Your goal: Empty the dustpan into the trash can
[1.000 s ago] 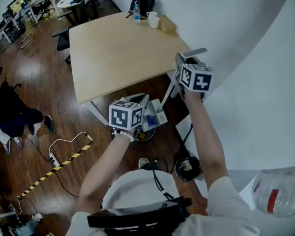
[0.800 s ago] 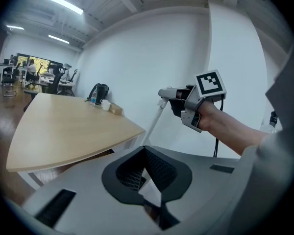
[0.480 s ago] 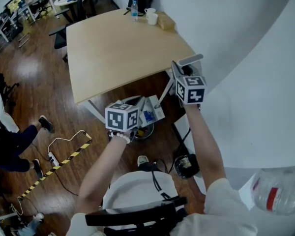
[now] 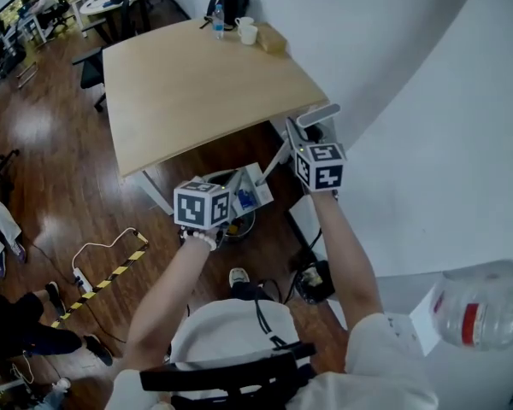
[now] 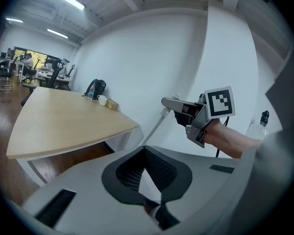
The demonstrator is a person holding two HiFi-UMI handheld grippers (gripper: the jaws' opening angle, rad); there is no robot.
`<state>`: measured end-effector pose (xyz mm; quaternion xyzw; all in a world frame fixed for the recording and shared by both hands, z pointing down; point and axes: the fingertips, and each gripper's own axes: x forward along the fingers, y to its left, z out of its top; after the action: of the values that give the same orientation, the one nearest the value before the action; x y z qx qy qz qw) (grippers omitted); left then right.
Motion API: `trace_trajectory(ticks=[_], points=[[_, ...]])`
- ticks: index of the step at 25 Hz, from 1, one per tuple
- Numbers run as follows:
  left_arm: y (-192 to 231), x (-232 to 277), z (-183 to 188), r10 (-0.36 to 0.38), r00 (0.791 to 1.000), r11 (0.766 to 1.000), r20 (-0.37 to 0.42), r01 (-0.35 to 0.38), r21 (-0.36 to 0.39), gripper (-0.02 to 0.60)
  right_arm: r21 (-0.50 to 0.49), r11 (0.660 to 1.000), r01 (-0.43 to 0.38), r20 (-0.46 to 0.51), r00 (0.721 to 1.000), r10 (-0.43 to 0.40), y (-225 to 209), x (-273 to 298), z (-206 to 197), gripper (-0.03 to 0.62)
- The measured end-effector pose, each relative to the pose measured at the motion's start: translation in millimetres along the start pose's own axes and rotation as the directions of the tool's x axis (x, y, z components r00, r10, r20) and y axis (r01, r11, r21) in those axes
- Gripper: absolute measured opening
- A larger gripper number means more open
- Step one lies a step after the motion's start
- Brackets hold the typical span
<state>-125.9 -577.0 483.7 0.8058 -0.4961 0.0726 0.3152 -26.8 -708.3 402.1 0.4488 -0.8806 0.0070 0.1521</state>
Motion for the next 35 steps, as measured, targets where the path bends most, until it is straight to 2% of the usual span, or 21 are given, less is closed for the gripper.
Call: trace_trajectory(ticks=[9,18,35], points=[[8,-40,-24,0.020,1.000,1.000,-0.002,-0.020,-0.003,-0.011,-0.088,0.996,-0.019,0.064,0.998,0.025,44,-44,-9,0.115],[17,-84,-62,0.039,0.999,0.998,0.009,-0.038,-0.057,-0.011,-0.156,0.988,-0.019,0.099,0.995,0.035,100,-93,-26,0.115],[18,-164,-113,0.082,0.995,0.994,0.062,-0.077,-0.077,-0.011,-0.225,0.974,-0.024,0.099,0.994,0.047,167,-146,-59,0.117]])
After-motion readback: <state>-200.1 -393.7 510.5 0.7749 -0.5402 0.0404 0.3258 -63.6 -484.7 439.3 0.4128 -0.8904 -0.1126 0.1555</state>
